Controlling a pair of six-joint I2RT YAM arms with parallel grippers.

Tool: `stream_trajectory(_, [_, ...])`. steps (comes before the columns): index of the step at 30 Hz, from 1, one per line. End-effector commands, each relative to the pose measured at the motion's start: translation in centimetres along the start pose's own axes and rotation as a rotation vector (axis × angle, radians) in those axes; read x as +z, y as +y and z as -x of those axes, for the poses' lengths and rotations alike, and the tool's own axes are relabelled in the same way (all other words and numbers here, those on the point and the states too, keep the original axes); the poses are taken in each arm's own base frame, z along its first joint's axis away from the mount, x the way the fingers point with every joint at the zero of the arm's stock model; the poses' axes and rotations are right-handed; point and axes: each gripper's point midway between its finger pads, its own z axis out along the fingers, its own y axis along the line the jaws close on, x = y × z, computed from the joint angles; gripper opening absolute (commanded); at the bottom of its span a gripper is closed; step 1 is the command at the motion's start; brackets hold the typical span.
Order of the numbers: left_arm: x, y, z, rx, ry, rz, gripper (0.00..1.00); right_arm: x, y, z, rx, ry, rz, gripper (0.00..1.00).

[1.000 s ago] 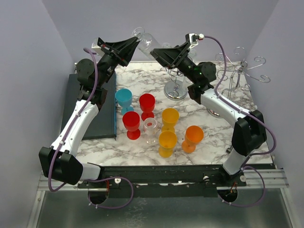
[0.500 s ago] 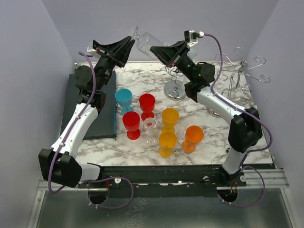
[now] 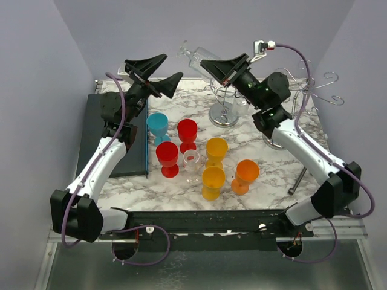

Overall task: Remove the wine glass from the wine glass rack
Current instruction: Place the wine glass at the center of the board.

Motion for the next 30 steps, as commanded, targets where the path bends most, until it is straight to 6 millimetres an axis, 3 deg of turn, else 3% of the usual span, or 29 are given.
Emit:
stream_trajectory(1, [-1.7, 0.6, -2.3, 0.122, 0.053, 0.06, 0.9, -2.1, 0.9, 2.9, -0.138, -0.055, -0.198, 0.01])
stream_trajectory(10, [-3.2, 4.2, -2.4, 0.417, 0.078, 0.272, 0.98, -6.8, -1.0, 3.5, -0.285, 0.131, -0.611, 0.01])
stream_trajectory(17, [-3.8, 5.7, -1.9, 0.55, 0.102, 0.364, 0.99, -12.5, -2.8, 3.5, -0.394, 0.308, -0.903, 0.01])
stream_trajectory(24, [-3.9, 6.8, -1.6, 0.602, 0.129, 0.404, 0.99, -18.6, -7.1, 0.5, -0.398, 0.472, -1.121, 0.01])
stream_trajectory(30, [-3.9, 7.7, -1.3, 0.61, 0.148, 0.423, 0.99, -22.2, -11.1, -2.3, -0.376, 0.551, -1.239, 0.01])
